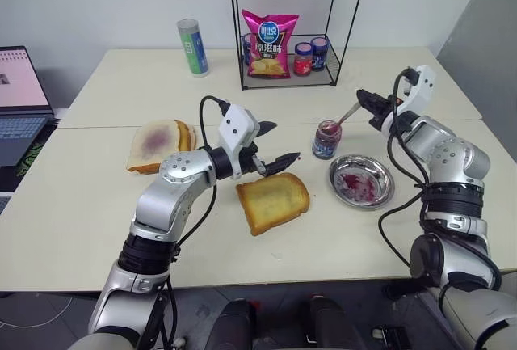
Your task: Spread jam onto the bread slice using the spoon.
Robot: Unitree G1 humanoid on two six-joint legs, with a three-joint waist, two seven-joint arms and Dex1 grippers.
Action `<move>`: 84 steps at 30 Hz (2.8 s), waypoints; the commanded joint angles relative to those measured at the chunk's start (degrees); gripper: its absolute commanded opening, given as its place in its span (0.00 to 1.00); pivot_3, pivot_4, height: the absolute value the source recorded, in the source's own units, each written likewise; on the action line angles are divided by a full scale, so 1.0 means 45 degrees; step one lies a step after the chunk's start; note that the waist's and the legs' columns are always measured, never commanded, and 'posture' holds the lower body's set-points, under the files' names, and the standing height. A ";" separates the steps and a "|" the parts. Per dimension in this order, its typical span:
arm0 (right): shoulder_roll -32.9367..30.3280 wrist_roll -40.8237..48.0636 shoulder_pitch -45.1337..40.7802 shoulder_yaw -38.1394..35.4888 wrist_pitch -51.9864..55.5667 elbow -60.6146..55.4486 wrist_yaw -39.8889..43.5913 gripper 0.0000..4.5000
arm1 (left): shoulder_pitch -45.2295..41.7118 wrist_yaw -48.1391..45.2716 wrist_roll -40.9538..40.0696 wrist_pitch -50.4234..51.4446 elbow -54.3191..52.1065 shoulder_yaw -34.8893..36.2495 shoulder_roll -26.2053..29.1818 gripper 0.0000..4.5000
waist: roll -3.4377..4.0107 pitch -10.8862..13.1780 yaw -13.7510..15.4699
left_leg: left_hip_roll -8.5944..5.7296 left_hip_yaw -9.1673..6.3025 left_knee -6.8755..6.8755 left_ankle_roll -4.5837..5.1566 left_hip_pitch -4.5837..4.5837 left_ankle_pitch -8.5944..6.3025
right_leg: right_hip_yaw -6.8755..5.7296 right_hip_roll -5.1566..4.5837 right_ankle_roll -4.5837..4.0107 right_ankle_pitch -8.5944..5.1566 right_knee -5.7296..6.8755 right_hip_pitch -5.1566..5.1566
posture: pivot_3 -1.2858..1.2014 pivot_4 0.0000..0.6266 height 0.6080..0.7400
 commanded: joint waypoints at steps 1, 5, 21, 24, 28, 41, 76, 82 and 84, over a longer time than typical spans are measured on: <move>0.0051 0.0699 -0.0519 -0.0583 0.0285 -0.0271 -0.0402 0.01 | -0.0353 -0.0134 0.0090 -0.0390 -0.0068 0.0043 0.0016 1.00 | 0.0000 0.0000 0.0000 | 0.0000 -0.0001 0.0000 0.0000 0.0000 0.0000 | -0.0001 0.0000 0.0000 0.0000 0.0001 0.0000 | 0.52 0.24 1.00; 0.0180 0.1079 -0.0506 -0.0948 0.0512 -0.0292 -0.0832 0.01 | -0.0379 -0.0181 0.0129 -0.0433 -0.0001 0.0086 0.0039 1.00 | 0.0000 0.0000 -0.0003 | 0.0001 0.0000 0.0000 0.0000 0.0001 0.0000 | -0.0001 0.0002 0.0000 0.0000 0.0002 0.0000 | 0.52 0.24 1.00; 0.0594 0.3820 -0.0928 -0.3205 0.1357 -0.0517 -0.2725 0.01 | -0.0076 -0.1081 -0.0197 -0.0415 -0.0271 0.0648 0.0951 1.00 | 0.0005 0.0002 -0.0033 | 0.0002 0.0002 -0.0006 0.0001 -0.0001 0.0000 | 0.0000 0.0004 0.0000 0.0000 0.0001 -0.0004 | 0.52 0.24 1.00; 0.0704 0.3973 -0.0817 -0.2959 0.1438 -0.0890 -0.2885 0.01 | -0.0004 -0.1378 -0.0119 -0.0590 -0.0136 0.0722 0.1310 1.00 | 0.0005 0.0002 -0.0051 | 0.0006 0.0001 -0.0015 0.0002 0.0000 -0.0001 | -0.0002 0.0007 -0.0001 -0.0001 0.0001 -0.0008 | 0.52 0.24 1.00; 0.0493 0.3140 -0.0538 -0.1884 0.0911 -0.0894 -0.2273 0.01 | -0.0314 -0.1353 -0.0013 -0.0662 0.0121 0.0662 0.1270 1.00 | 0.0004 0.0002 -0.0054 | 0.0002 0.0004 -0.0012 0.0002 -0.0002 -0.0001 | -0.0001 0.0006 0.0000 -0.0002 -0.0002 -0.0008 | 0.52 0.24 1.00; -0.0128 0.3100 -0.0161 -0.1295 0.0912 -0.1189 -0.1852 0.01 | 0.0052 -0.1380 -0.0181 -0.0447 -0.0423 0.0638 0.1348 1.00 | 0.0005 0.0003 -0.0049 | 0.0002 0.0003 -0.0017 0.0003 -0.0007 -0.0001 | -0.0001 0.0003 0.0001 -0.0002 -0.0011 -0.0009 | 0.52 0.24 1.00; -0.0512 -0.2725 0.0098 0.3909 -0.2501 0.0161 0.2267 0.01 | 0.0063 -0.1161 -0.0160 -0.0536 -0.0574 0.0543 0.1094 1.00 | 0.0004 0.0003 -0.0046 | 0.0002 -0.0001 -0.0011 0.0001 -0.0003 -0.0001 | -0.0002 0.0001 0.0000 -0.0001 -0.0004 -0.0014 | 0.52 0.24 1.00; 0.0044 -0.1489 -0.0397 0.2041 -0.0563 0.0167 0.0995 0.01 | 0.0094 -0.1125 -0.0152 -0.0611 -0.0581 0.0514 0.1035 1.00 | 0.0004 0.0003 -0.0023 | 0.0002 -0.0002 -0.0010 0.0001 -0.0005 -0.0001 | 0.0000 -0.0006 -0.0001 0.0000 -0.0002 -0.0015 | 0.52 0.24 1.00; 0.0163 -0.1195 -0.0516 0.1585 -0.0178 0.0121 0.0599 0.01 | 0.0068 -0.1135 -0.0140 -0.0666 -0.0535 0.0491 0.0995 1.00 | 0.0004 0.0003 -0.0026 | 0.0003 0.0000 -0.0013 0.0001 -0.0006 -0.0001 | 0.0001 -0.0006 -0.0001 0.0000 -0.0004 -0.0016 | 0.52 0.24 1.00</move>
